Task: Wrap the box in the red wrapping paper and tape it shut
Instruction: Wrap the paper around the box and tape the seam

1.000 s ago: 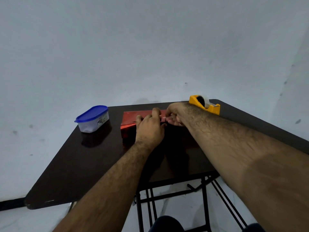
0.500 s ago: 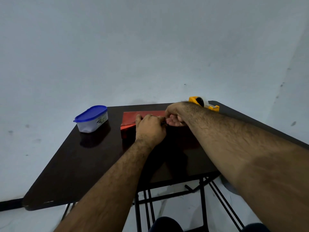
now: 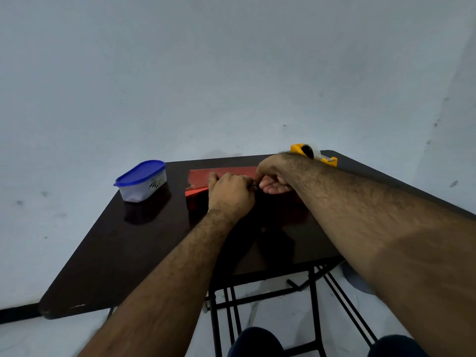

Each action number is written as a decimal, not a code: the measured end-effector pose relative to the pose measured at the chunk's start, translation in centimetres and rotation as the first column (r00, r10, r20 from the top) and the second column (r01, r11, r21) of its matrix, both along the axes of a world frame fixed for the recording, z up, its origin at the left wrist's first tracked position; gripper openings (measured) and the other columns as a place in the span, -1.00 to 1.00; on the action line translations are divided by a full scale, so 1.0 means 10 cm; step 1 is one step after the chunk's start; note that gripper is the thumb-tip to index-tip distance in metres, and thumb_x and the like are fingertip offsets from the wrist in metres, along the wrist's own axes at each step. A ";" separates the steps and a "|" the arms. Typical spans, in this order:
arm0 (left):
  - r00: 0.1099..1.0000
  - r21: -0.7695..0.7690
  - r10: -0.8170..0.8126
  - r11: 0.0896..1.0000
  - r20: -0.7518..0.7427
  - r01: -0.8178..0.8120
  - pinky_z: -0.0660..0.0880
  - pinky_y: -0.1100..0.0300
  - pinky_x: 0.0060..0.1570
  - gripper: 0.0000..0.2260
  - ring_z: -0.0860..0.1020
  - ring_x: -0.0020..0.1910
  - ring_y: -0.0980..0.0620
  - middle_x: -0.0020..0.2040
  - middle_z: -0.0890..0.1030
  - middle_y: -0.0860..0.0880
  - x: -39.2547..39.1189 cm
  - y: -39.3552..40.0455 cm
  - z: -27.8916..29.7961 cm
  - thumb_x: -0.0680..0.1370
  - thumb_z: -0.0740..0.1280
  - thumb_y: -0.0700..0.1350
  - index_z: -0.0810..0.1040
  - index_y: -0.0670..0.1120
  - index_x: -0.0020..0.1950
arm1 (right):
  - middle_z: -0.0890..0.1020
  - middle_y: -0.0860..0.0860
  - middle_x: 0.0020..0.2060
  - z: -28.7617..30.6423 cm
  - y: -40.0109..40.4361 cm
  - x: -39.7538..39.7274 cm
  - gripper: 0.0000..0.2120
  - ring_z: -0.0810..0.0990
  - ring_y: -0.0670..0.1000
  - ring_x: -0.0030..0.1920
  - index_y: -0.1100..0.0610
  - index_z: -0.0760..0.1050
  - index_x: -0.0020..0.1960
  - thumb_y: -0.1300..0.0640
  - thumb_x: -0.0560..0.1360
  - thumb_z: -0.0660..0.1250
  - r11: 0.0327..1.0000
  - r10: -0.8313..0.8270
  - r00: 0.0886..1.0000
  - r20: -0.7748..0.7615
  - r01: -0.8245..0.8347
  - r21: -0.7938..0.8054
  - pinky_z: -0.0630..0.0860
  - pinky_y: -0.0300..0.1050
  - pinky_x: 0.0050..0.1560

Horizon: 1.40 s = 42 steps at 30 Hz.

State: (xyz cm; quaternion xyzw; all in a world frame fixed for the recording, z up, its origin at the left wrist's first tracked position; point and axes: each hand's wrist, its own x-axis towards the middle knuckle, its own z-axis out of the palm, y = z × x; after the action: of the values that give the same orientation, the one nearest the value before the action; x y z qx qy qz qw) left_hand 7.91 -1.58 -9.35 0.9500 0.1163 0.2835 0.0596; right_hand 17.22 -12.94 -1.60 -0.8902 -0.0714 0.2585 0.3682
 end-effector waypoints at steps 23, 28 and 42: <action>0.999 0.016 -0.009 1.000 0.052 0.008 0.12 -0.16 0.43 -0.71 0.53 0.34 0.05 0.30 0.67 0.14 -0.04 -0.01 -0.04 0.65 0.28 0.08 0.66 0.11 0.31 | 0.72 -0.16 -0.21 -0.18 -0.32 0.06 -0.85 0.62 -0.22 -0.19 -0.01 0.77 -0.09 -0.05 0.43 0.62 0.956 0.232 0.749 0.621 -0.292 -0.005 0.41 -0.40 -0.32; 0.999 0.028 -0.002 1.000 0.047 0.001 0.12 -0.16 0.43 -0.70 0.53 0.34 0.06 0.31 0.67 0.15 -0.05 -0.02 -0.06 0.65 0.27 0.09 0.65 0.12 0.33 | 0.74 -0.18 -0.19 -0.34 -0.40 0.07 -0.84 0.66 -0.22 -0.14 -0.03 0.77 -0.07 -0.10 0.44 0.60 0.947 0.224 0.681 0.697 -0.322 0.011 0.50 -0.36 -0.17; 0.998 0.006 -0.024 1.000 0.058 0.024 0.12 -0.16 0.43 -0.69 0.53 0.36 0.06 0.32 0.66 0.15 -0.07 -0.03 -0.04 0.64 0.28 0.08 0.65 0.11 0.34 | 0.67 -0.10 0.22 0.00 -0.29 -0.14 -0.52 0.58 0.07 0.27 -0.18 0.59 0.36 -0.27 0.49 0.39 0.731 0.680 0.228 0.697 -0.124 -0.671 0.41 0.06 0.33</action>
State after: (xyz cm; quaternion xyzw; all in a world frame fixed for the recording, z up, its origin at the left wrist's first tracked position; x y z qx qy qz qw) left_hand 7.22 -1.86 -9.79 0.9430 0.1023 0.3104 0.0636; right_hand 15.83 -15.86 -1.58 -0.8784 -0.4356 -0.1883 -0.0570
